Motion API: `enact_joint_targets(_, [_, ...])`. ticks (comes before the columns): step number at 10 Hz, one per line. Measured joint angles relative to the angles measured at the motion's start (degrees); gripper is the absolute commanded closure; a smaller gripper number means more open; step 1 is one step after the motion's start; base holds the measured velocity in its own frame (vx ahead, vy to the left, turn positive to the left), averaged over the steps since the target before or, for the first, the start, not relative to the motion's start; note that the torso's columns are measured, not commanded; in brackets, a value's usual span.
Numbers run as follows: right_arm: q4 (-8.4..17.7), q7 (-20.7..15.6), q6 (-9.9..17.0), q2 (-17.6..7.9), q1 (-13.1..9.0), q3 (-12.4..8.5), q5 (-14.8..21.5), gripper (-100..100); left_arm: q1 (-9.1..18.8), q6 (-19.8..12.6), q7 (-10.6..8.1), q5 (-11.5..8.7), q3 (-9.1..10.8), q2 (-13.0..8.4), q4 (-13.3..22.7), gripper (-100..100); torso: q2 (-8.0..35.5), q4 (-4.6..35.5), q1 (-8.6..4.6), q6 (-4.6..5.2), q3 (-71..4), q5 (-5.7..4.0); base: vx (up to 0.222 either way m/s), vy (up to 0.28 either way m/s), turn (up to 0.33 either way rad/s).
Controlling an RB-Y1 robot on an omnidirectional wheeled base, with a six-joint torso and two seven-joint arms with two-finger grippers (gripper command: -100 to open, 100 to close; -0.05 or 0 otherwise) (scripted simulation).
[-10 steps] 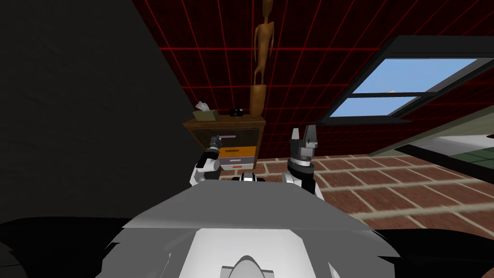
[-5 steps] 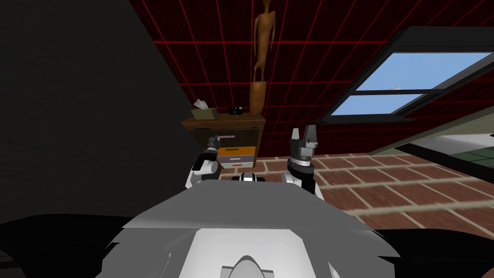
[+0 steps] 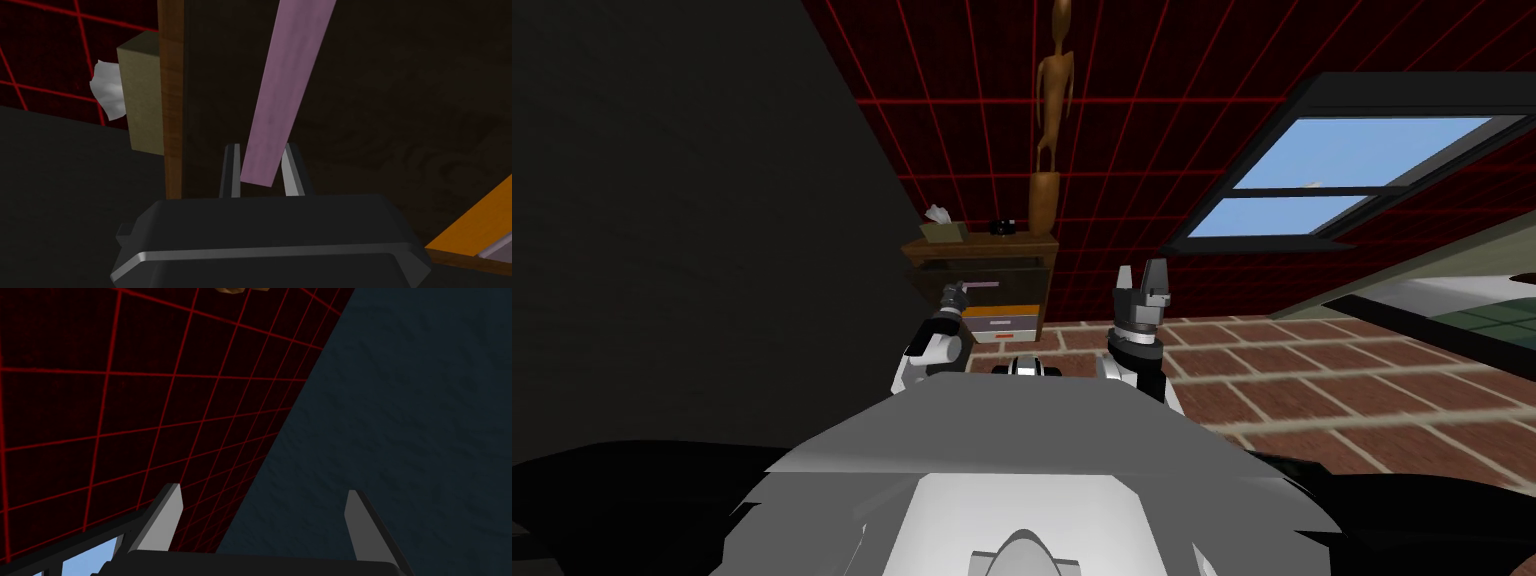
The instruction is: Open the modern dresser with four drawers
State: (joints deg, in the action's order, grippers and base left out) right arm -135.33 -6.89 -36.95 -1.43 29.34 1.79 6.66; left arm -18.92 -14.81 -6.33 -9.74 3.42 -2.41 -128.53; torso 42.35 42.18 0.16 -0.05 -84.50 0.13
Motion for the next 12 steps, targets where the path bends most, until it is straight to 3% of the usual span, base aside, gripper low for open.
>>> enact_joint_targets(1, [0.0, 0.0, 0.0, 0.0, 0.0, 0.0, 0.0, 0, -0.2, 0.0, 0.01, 0.0, -0.15, 0.0, -0.3, 100, 0.0, 0.0, 0.00, 0.01, 0.0, 0.00, -0.187, -0.008, 0.012])
enact_joint_targets(2, [0.0, 0.0, 0.0, 0.0, 0.0, 0.0, 0.0, 0, -0.6, -0.2, -0.02, -0.1, -0.30, -0.1, -0.6, -100, 0.0, 0.0, 0.03, -0.01, 0.0, -0.01, -0.067, -0.005, -0.002])
enact_joint_targets(12, [0.0, 0.0, 0.0, 0.0, 0.0, 0.0, 0.0, 0, -8.2, -10.9, -1.25, -1.7, 0.69, -0.7, -17.3, -100, 0.2, 0.4, -0.36, 0.03, 0.1, -0.36, 0.057, -0.004, -0.001])
